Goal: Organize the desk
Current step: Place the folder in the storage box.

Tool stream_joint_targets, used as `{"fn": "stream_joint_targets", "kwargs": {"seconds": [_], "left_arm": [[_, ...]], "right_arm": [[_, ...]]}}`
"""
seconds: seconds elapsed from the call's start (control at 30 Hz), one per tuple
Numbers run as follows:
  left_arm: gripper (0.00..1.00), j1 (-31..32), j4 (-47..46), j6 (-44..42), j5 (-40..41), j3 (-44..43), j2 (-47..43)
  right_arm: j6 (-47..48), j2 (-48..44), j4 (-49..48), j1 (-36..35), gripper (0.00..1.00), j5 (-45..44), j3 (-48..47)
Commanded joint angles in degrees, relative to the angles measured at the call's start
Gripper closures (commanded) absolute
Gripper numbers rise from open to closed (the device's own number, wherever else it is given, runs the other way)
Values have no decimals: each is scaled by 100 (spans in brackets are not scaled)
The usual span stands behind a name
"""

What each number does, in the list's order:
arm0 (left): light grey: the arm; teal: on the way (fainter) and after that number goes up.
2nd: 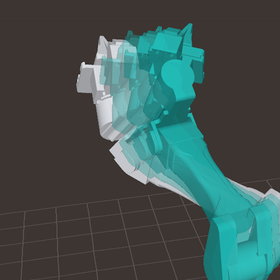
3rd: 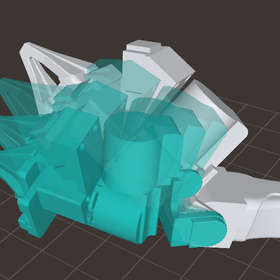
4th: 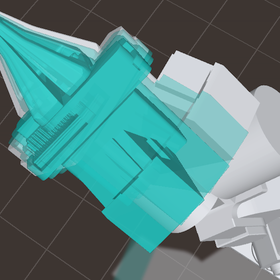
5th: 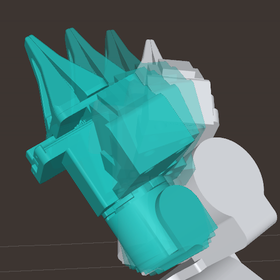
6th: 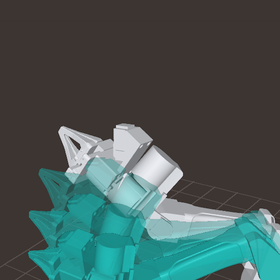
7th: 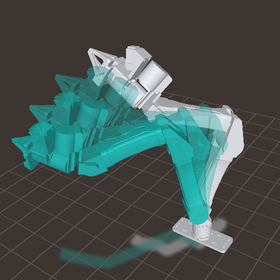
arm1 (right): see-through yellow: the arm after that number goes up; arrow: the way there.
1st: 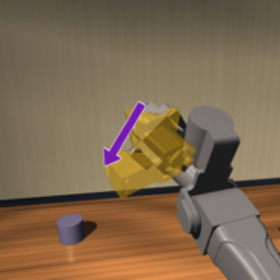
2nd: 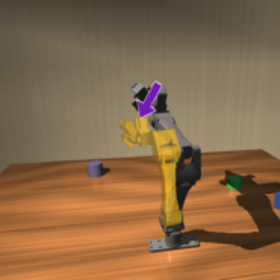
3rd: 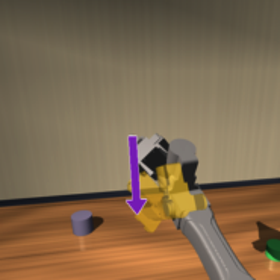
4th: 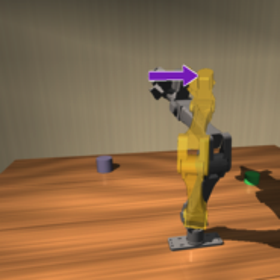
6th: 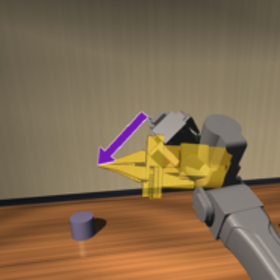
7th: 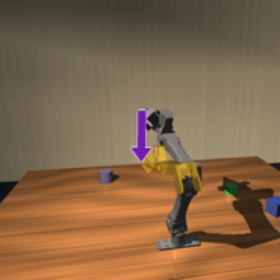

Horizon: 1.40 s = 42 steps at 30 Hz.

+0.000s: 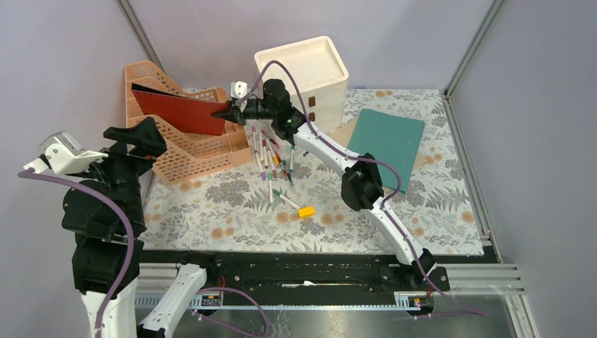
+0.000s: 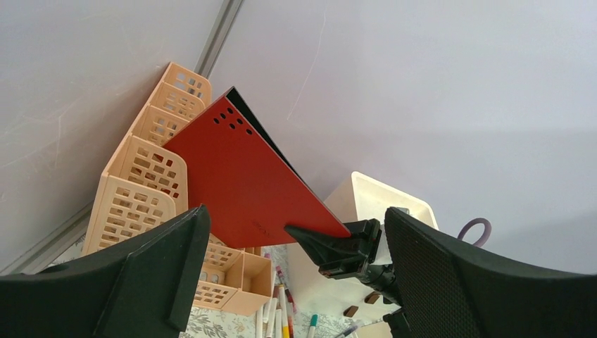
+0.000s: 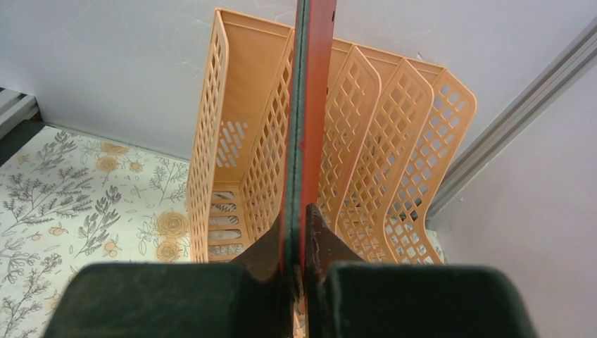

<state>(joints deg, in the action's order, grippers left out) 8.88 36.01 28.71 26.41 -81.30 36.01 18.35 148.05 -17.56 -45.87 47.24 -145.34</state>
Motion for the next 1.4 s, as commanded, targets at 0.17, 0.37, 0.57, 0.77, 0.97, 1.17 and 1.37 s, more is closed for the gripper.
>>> {"fn": "stream_joint_targets", "kwargs": {"seconds": [0.17,0.37,0.57,0.77,0.97,1.17,1.37], "left_arm": [[1,-27,-198,-111,162,-26,-68],[1,-28,-232,-80,124,8,-78],[1,-27,-317,-25,14,36,-102],[1,-30,-319,58,-130,16,-116],[1,-34,-512,165,-852,333,-224],[1,-32,-1130,348,-2121,952,-447],[1,-35,-2214,1132,-3827,2021,-311]], "right_arm": [[705,-292,-241,-209,98,383,424],[584,-432,-269,-163,39,106,577],[108,-690,-505,-133,19,-114,686],[-427,-1029,-553,-134,11,-303,767],[-752,-2379,211,-67,0,251,1624],[-1789,-4006,659,587,0,1787,3272],[-440,-5713,3263,1668,0,1937,4830]]}}
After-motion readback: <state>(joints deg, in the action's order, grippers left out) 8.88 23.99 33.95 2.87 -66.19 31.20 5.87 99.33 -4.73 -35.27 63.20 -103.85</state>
